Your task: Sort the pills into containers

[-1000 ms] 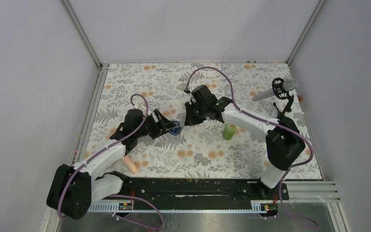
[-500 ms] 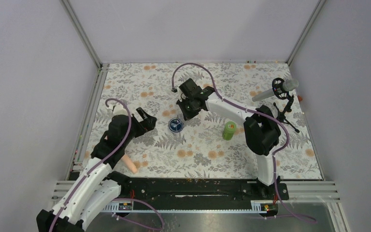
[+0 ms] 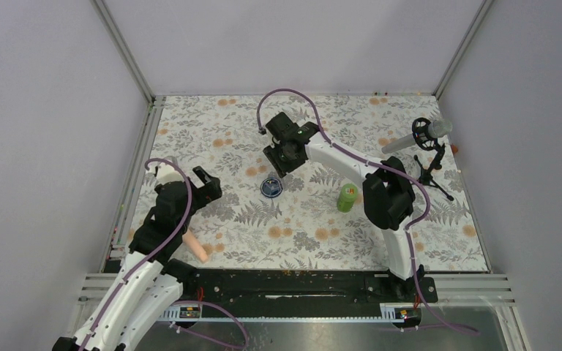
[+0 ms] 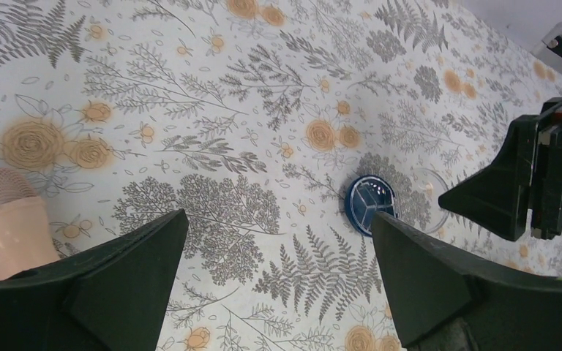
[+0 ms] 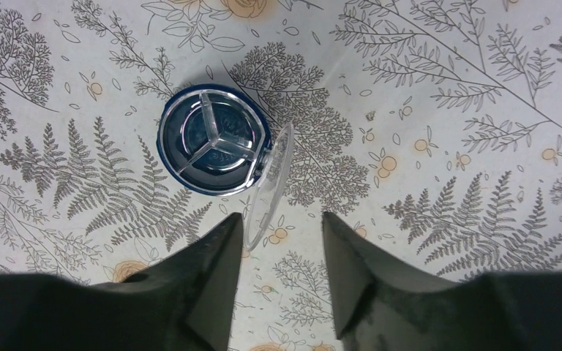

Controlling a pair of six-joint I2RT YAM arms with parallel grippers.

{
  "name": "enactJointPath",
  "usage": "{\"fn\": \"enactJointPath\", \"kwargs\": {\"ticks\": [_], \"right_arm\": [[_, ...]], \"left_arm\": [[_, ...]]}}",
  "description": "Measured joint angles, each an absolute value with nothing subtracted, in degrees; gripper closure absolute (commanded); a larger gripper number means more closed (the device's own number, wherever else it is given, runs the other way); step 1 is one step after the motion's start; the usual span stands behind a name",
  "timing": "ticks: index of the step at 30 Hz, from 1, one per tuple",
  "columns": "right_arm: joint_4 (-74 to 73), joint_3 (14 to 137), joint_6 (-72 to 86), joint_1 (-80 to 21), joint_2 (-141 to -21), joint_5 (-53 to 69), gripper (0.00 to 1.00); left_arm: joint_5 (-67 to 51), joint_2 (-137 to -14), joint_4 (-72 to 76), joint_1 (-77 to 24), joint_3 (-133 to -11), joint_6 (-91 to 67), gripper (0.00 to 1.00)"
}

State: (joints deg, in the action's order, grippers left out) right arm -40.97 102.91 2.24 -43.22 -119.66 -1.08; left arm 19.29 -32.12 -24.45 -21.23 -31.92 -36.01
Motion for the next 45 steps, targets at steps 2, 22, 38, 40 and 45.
{"fn": "enactJointPath", "kwargs": {"ticks": [2,22,38,40,45], "right_arm": [[-41.56,103.50,2.13,-43.22,-119.63,-1.56,0.38],[-46.72,73.87,16.91,-32.49,-83.40,-20.01,0.01],[-47.27,68.18,25.43,-30.20,-89.69,-14.87,0.50],[-47.29,68.31,25.76,-30.11,-90.26,-14.15,0.67],[-47.29,68.69,26.15,-29.87,-90.24,-11.94,0.82]], "left_arm": [[20.64,-31.42,-24.47,-21.23,-31.92,-35.99,0.01],[6.74,-31.77,-22.52,-21.08,-34.02,-28.73,0.07],[-9.34,-34.33,-12.84,-21.10,-29.23,-29.12,0.10],[-10.13,-34.35,-12.34,-21.10,-28.84,-29.36,0.10],[-12.27,-35.00,-9.87,-21.69,-27.97,-29.61,0.10]]}}
